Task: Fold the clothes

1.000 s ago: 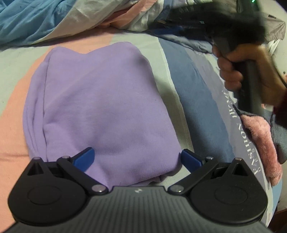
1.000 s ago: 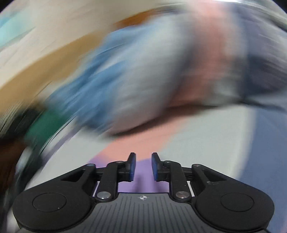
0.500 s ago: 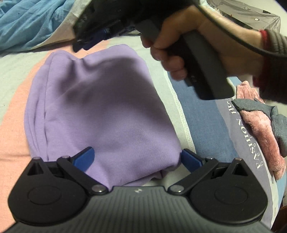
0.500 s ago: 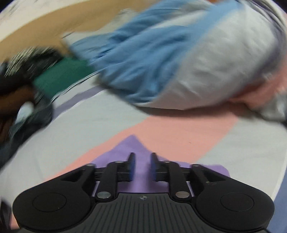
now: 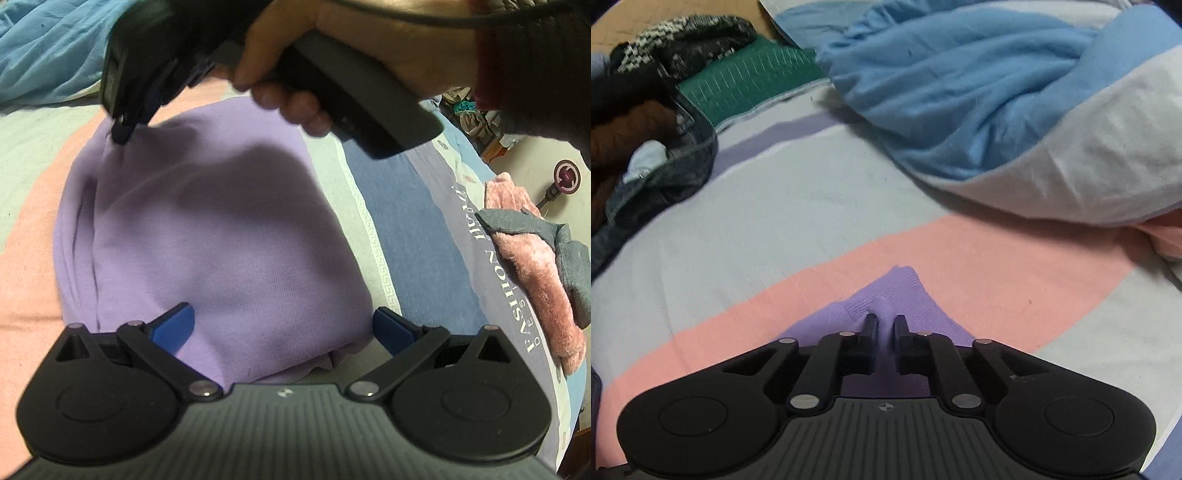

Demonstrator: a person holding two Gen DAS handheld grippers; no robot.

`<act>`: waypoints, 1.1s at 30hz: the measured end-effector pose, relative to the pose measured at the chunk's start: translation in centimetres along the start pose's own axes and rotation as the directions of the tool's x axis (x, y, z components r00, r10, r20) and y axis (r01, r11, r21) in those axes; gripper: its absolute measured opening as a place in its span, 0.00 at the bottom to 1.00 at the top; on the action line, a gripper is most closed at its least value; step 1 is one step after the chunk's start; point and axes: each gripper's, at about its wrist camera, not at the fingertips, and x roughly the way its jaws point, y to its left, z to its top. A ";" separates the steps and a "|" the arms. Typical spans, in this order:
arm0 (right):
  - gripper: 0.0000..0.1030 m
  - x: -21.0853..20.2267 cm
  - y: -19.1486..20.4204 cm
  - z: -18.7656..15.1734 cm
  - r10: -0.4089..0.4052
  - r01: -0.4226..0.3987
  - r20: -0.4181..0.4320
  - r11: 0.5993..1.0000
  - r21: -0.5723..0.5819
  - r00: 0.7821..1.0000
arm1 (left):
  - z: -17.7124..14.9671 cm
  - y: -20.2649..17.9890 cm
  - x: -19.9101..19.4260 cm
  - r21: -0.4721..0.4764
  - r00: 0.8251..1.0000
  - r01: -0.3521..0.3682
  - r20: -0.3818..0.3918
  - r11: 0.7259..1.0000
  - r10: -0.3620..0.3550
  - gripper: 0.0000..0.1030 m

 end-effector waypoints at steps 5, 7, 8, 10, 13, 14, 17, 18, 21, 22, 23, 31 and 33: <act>0.06 -2.4 0.1 1.2 -0.014 0.009 0.112 0.999 0.040 0.994 | -0.5 0.3 -0.4 -0.014 1.000 0.009 0.028 1.000 -0.009 1.00; 0.06 -1.5 0.1 1.5 -0.034 0.028 0.097 0.998 0.059 0.995 | -0.6 0.2 -0.6 -0.024 0.999 0.017 0.041 1.000 -0.016 1.00; 0.06 -0.8 0.0 1.5 -0.047 0.042 0.083 0.997 0.070 0.995 | -0.9 0.4 -1.0 -0.027 0.999 0.022 0.047 0.999 -0.021 1.00; 0.06 0.2 0.0 1.2 -0.060 0.055 0.063 0.995 0.082 0.996 | -1.3 0.7 -1.2 -0.030 0.998 0.028 0.056 0.999 -0.026 1.00; 0.09 1.8 -0.1 0.7 -0.078 0.074 0.032 0.992 0.101 0.996 | -1.6 0.9 -1.2 -0.034 0.997 0.034 0.065 0.999 -0.032 1.00; 0.12 2.3 -0.1 0.6 -0.084 0.081 0.024 0.991 0.106 0.996 | -1.5 1.0 -1.2 -0.036 0.997 0.037 0.066 0.999 -0.034 1.00; 0.20 -0.3 -0.2 0.7 -0.153 0.139 0.143 0.985 0.103 0.978 | -1.2 0.7 -1.3 -0.053 0.997 0.040 0.062 0.998 -0.037 1.00; 0.25 -1.7 -0.6 0.8 -0.171 0.148 0.191 0.980 0.132 0.967 | -1.1 0.6 -1.3 -0.067 0.997 0.045 0.062 0.997 -0.040 1.00; 0.30 -5.7 -2.1 0.4 -0.183 0.121 0.297 0.969 0.217 0.937 | -0.5 0.8 -2.0 -0.133 0.996 0.067 0.068 0.989 -0.058 1.00; 0.32 -6.6 -2.3 -0.2 -0.171 0.104 0.294 0.968 0.230 0.940 | -0.4 0.9 -2.4 -0.157 0.995 0.074 0.072 0.985 -0.064 1.00; 0.35 -7.4 -2.4 -0.9 -0.159 0.087 0.291 0.966 0.243 0.943 | -0.3 1.0 -2.8 -0.181 0.995 0.082 0.076 0.980 -0.069 1.00; 0.39 -11.3 1.6 -10.5 -0.134 0.061 0.227 0.951 0.302 0.965 | -2.7 1.4 -10.0 -0.156 0.993 -0.040 0.106 0.987 0.057 1.00; 0.40 -11.8 3.4 -13.1 -0.141 0.065 0.229 0.948 0.312 0.963 | -3.6 2.0 -10.8 -0.151 0.993 -0.081 0.075 0.985 0.093 1.00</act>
